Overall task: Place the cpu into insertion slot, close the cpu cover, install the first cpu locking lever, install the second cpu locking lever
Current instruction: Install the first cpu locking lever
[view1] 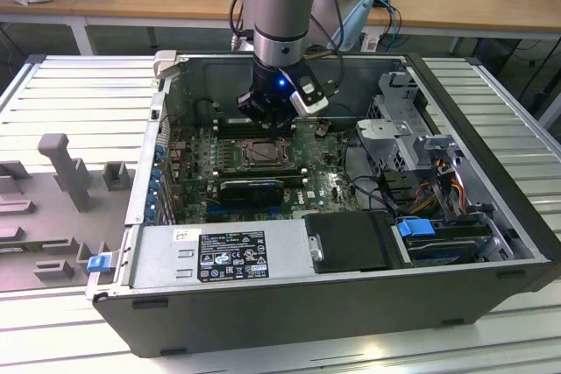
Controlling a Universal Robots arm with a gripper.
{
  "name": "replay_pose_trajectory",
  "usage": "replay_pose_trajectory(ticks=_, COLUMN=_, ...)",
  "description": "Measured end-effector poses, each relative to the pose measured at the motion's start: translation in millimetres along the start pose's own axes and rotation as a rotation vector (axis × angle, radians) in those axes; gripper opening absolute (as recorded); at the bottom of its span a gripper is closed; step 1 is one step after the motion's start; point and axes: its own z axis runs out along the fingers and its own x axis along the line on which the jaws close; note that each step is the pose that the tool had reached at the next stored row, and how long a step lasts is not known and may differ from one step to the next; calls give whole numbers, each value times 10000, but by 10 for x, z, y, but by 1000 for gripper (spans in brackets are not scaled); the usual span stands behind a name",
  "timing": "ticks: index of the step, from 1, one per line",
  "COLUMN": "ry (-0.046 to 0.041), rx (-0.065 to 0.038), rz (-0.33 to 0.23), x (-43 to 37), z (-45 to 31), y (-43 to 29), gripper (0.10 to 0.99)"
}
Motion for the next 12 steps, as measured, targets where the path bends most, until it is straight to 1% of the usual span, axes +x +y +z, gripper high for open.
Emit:
replay_pose_trajectory(ticks=3, ry=6, rx=68, rz=-2, x=0, z=2, y=-1, gripper=106)
replay_pose_trajectory(ticks=10, ry=9, rx=76, rz=-2, x=1, z=37, y=-5, gripper=106)
replay_pose_trajectory(ticks=12, ry=2, rx=-4, rz=1, x=2, z=43, y=-6, gripper=106)
